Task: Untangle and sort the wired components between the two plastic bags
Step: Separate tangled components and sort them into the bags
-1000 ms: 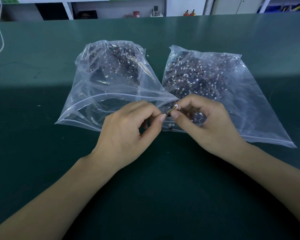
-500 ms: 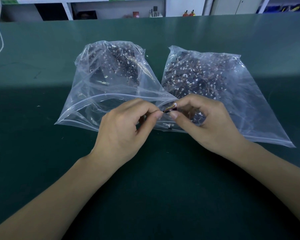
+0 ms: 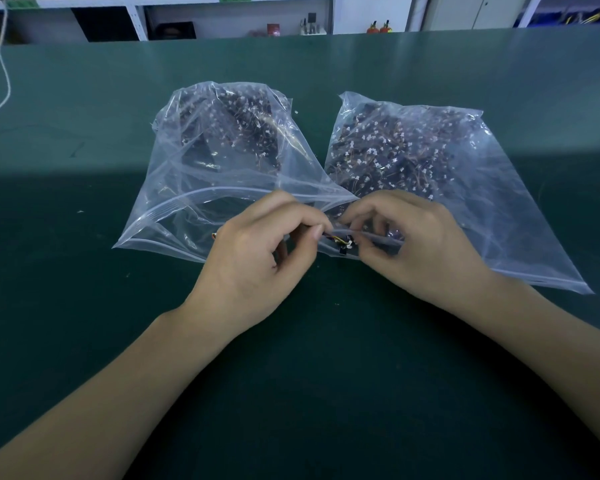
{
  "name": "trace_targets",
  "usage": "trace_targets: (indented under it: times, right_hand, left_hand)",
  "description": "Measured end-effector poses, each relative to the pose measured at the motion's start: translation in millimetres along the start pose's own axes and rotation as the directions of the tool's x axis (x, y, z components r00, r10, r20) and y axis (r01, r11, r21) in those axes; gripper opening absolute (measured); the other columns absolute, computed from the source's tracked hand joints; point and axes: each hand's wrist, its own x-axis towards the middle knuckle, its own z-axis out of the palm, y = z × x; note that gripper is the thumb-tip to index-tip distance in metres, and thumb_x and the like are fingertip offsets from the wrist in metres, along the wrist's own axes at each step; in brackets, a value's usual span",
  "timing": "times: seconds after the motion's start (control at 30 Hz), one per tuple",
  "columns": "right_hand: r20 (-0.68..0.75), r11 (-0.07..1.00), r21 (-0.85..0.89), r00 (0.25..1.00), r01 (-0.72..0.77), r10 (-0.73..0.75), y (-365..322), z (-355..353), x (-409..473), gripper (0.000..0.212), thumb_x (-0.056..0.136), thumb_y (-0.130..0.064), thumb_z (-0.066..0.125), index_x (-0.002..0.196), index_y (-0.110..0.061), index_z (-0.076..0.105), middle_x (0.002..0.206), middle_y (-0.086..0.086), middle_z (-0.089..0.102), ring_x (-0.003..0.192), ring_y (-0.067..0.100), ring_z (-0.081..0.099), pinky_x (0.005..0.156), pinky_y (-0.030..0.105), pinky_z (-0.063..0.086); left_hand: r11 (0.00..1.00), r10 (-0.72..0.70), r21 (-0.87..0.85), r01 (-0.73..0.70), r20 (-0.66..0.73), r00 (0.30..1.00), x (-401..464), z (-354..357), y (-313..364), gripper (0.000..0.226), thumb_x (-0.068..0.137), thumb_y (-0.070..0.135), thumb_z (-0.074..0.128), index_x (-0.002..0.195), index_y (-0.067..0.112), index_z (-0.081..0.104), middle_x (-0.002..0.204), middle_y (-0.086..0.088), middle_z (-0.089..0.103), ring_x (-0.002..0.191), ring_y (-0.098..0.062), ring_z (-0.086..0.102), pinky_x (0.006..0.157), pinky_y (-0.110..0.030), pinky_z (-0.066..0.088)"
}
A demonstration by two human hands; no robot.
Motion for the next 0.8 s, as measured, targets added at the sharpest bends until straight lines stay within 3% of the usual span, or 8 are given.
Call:
trace_targets:
  times: [0.13, 0.27, 0.5, 0.6, 0.8]
  right_hand:
    - [-0.031, 1.0, 0.03, 1.0, 0.005, -0.004, 1, 1, -1, 0.03, 0.085, 0.001, 0.078, 0.108, -0.018, 0.074, 0.095, -0.01, 0.07, 0.079, 0.012, 0.062, 0.071, 0.04, 0.057]
    - [-0.044, 0.999, 0.039, 0.999, 0.015, -0.014, 2, 1, -1, 0.029, 0.085, 0.001, 0.078, 0.107, -0.018, 0.074, 0.096, -0.009, 0.071, 0.079, 0.012, 0.063, 0.071, 0.038, 0.057]
    - [-0.071, 0.999, 0.047, 0.997, 0.022, -0.018, 1, 2, -1, 0.024, 0.086, 0.0, 0.078, 0.105, -0.016, 0.074, 0.097, -0.011, 0.07, 0.079, 0.013, 0.063, 0.071, 0.035, 0.055]
    - [-0.06, 0.999, 0.05, 0.998, 0.01, -0.007, 0, 3, -1, 0.028, 0.083, 0.003, 0.078, 0.104, -0.016, 0.075, 0.094, -0.011, 0.069, 0.079, 0.011, 0.061, 0.071, 0.037, 0.055]
    - [-0.057, 0.999, 0.04, 0.998, 0.012, -0.01, 0, 4, -1, 0.029, 0.083, 0.003, 0.078, 0.104, -0.018, 0.075, 0.09, -0.013, 0.066, 0.079, 0.007, 0.058, 0.072, 0.031, 0.053]
  left_hand:
    - [0.993, 0.02, 0.12, -0.021, 0.012, 1.0, 1, 2, 0, 0.011, 0.102, 0.009, 0.071, 0.107, 0.012, 0.08, 0.094, 0.005, 0.066, 0.079, -0.011, 0.061, 0.071, -0.033, 0.053]
    - [0.992, 0.008, 0.123, -0.008, 0.001, 1.0, 2, 2, -2, 0.004, 0.098, 0.013, 0.078, 0.101, 0.011, 0.081, 0.09, 0.005, 0.074, 0.077, -0.014, 0.069, 0.068, -0.037, 0.058]
    - [0.968, 0.002, 0.25, -0.015, 0.053, 0.999, 3, 4, 4, 0.005, 0.096, 0.023, 0.078, 0.092, 0.022, 0.075, 0.087, 0.012, 0.063, 0.078, -0.009, 0.06, 0.06, -0.032, 0.052]
    - [0.931, 0.057, 0.354, -0.086, 0.093, 0.994, 4, 10, 7, 0.003, 0.093, 0.022, 0.08, 0.09, 0.023, 0.078, 0.088, 0.009, 0.062, 0.082, -0.013, 0.062, 0.055, -0.029, 0.045]
    - [0.853, 0.084, 0.494, -0.17, 0.193, 0.978, 4, 16, 12, 0.007, 0.095, 0.03, 0.081, 0.092, 0.024, 0.082, 0.075, 0.002, 0.06, 0.07, -0.027, 0.066, 0.046, -0.035, 0.05]
